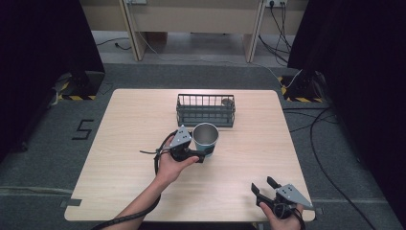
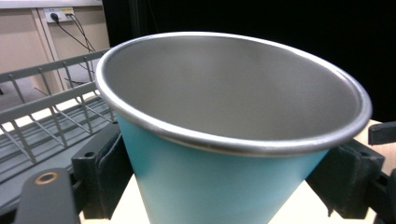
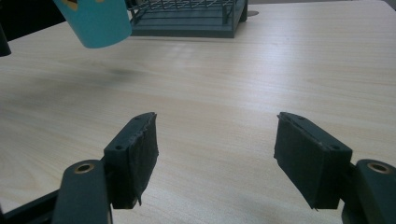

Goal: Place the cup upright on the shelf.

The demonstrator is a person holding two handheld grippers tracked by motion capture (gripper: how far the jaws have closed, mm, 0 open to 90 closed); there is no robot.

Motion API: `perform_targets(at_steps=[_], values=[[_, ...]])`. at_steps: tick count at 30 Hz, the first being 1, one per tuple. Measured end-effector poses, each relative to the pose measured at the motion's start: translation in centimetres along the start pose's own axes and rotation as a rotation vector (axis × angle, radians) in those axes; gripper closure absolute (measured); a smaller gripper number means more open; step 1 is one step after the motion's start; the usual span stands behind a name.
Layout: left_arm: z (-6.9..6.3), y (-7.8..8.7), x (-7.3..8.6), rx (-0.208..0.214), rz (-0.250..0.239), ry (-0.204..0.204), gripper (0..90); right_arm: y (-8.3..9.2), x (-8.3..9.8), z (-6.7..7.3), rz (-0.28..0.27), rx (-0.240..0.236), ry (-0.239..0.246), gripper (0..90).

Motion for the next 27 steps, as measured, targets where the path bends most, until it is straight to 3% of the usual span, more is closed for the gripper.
perform_targets(at_steps=[27], values=[[3.2, -0.8, -2.1, -0.053, -0.009, 0.013, 15.9, 0.1, -0.1, 0.1, -0.01, 0.004, -0.008, 29.8]])
Point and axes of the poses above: each handheld gripper's, and its own axes: y roughly backward along the jaws, x roughly out of its underside, z roughly to its left, the point moved 8 cm from there along -y, roughly forward along the jaws, and after that the axes turned 14 degrees about -y, right-handed, at the moved point
